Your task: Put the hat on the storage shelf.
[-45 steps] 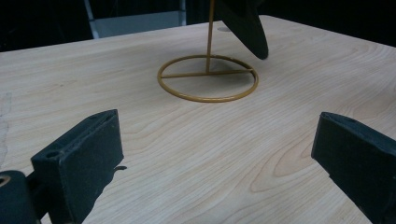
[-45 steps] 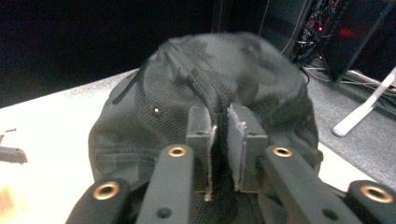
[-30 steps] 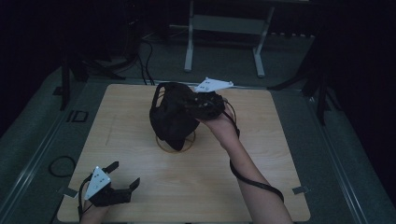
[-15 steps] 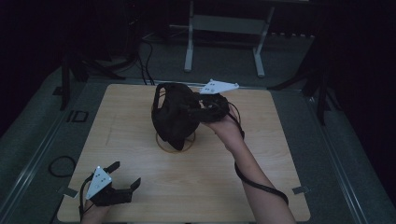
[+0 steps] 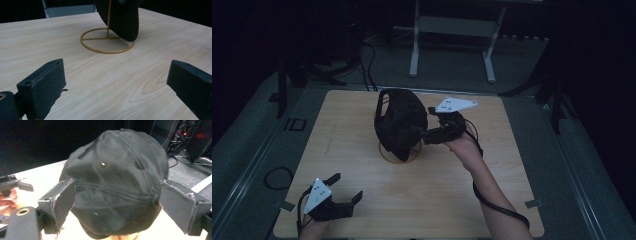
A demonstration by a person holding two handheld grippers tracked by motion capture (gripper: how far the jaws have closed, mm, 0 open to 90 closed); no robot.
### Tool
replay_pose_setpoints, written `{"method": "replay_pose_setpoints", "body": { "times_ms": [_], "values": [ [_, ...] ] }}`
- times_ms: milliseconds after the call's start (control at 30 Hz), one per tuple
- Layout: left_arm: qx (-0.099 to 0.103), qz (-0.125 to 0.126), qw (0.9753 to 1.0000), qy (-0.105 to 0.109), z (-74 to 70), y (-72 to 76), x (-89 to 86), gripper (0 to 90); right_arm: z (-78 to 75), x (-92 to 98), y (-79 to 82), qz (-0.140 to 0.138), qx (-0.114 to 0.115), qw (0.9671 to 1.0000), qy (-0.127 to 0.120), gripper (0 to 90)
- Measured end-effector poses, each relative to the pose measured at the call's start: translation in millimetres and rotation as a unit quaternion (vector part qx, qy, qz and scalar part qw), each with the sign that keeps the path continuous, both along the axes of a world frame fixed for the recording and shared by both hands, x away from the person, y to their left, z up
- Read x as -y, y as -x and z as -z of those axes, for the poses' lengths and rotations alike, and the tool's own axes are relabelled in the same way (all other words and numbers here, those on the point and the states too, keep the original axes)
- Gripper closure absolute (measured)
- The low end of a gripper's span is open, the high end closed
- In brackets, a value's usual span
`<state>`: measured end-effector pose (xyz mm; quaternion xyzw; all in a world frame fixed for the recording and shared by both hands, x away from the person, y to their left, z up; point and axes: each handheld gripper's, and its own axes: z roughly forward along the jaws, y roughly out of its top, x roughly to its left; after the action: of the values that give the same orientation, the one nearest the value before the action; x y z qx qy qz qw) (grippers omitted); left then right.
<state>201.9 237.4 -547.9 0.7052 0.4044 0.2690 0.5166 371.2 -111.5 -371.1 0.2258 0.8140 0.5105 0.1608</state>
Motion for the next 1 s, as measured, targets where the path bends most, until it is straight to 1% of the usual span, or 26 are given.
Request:
{"method": "replay_pose_setpoints", "body": {
  "times_ms": [67,200,300,367,467,500,533,800,867,967,1000],
  "values": [
    [0.001,-0.001,1.0000,0.001,0.0,0.2,0.1,2.6,2.7,4.6,0.6,0.000,0.002,1.0000,-0.002,13.4],
    [0.000,0.000,1.0000,-0.002,0.4,0.2,0.5,2.6,6.9,13.0,2.9,0.009,0.010,0.9999,-0.003,13.4],
    [0.000,0.000,1.0000,-0.002,0.8,-0.1,0.4,2.6,10.6,18.2,5.9,0.011,0.014,0.9998,0.002,13.4],
    [-0.001,0.001,1.0000,-0.004,0.9,-0.2,0.3,2.6,14.2,21.3,8.2,0.011,0.013,0.9998,0.005,13.4],
    [0.000,0.001,1.0000,-0.005,1.1,-0.2,0.6,2.6,18.7,25.0,10.6,0.010,0.011,0.9999,0.003,13.4],
    [0.000,0.001,1.0000,-0.005,1.1,-0.2,0.6,2.6,21.3,26.6,12.2,0.010,0.010,0.9999,0.003,13.4],
    [0.000,0.001,1.0000,-0.005,1.0,0.1,0.7,2.6,27.5,29.8,15.0,0.007,0.007,1.0000,0.003,13.4],
    [-0.001,0.000,1.0000,-0.004,1.3,-0.2,0.1,2.6,56.2,42.9,25.7,0.003,-0.007,0.9998,0.016,13.4],
    [0.000,0.001,1.0000,-0.004,1.4,-0.2,0.3,2.6,62.4,46.4,27.3,0.004,-0.013,0.9998,0.014,13.4],
    [0.000,0.000,1.0000,-0.004,1.2,-0.1,0.3,2.6,69.5,51.2,28.9,0.002,-0.015,0.9998,0.010,13.4],
    [0.000,0.000,1.0000,-0.005,1.1,-0.1,0.3,2.6,72.6,53.3,30.0,0.002,-0.019,0.9998,0.008,13.4]
  ]
}}
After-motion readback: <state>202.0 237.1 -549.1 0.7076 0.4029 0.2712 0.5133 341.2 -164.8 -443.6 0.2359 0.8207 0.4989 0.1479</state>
